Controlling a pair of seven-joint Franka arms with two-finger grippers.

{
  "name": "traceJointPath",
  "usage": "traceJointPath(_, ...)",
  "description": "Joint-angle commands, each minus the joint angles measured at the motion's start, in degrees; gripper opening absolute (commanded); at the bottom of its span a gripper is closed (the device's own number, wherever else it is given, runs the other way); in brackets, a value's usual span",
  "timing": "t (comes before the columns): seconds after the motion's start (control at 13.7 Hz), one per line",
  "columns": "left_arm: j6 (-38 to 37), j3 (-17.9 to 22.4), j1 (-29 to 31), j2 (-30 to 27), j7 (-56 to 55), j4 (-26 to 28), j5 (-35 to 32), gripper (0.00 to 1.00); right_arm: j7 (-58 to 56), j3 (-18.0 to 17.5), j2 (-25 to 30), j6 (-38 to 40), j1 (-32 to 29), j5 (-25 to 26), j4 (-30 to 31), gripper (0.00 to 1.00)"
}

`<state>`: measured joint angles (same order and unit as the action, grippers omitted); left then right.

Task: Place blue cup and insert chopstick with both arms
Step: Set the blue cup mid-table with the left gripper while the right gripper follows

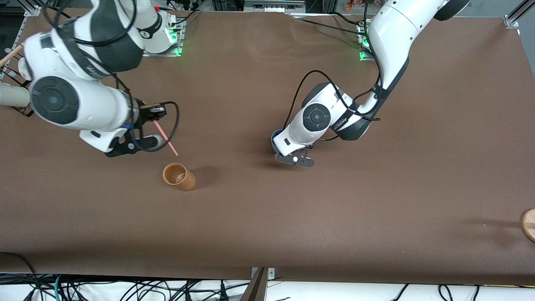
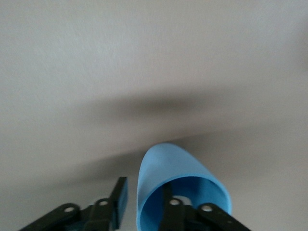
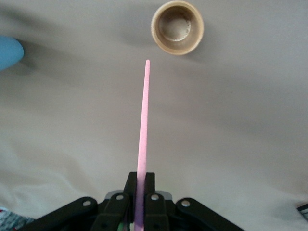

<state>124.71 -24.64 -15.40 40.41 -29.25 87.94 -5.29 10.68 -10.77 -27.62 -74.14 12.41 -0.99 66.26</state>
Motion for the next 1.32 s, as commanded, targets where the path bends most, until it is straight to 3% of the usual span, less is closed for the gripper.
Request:
traceJointPath(0.0, -4.71, 0.12, 0.72, -4.09, -0.37, -1.81, 0.63, 1.00, 6.87, -0.22, -3.74, -2.66, 3.39, -0.50, -2.98, 0.00)
traceJointPath(0.37, -16.07, -0.23, 9.14, -14.91, 0.43, -1.98, 0.55, 1.00, 21.72, -0.22, -8.75, -6.37, 12.35, -1.55, -7.71, 0.00)
traceJointPath(0.59, -17.74, -0.06, 15.12, -19.92, 0.60, -1.98, 0.55, 1.00, 29.63, -0.21, -10.25, -9.96, 15.00, -7.78, -8.87, 0.00)
traceJointPath(0.73, -23.60, 0.03, 18.81, -23.78, 0.78, -1.98, -0.24, 1.00, 34.91, -0.22, -11.74, -12.42, 17.81, -9.47, -9.92, 0.00)
traceJointPath(1.02, -31.88, 0.47, 21.72, -23.98, 7.86, -5.32, 0.20, 1.00, 41.33, -0.13, -14.03, -17.86, 22.73, -11.31, -10.98, 0.00)
traceJointPath(1.24, -32.43, 0.38, 25.76, -23.98, 15.95, -7.34, 0.46, 1.00, 43.54, -0.04, -14.04, -20.78, 24.76, -12.36, -10.89, 0.00)
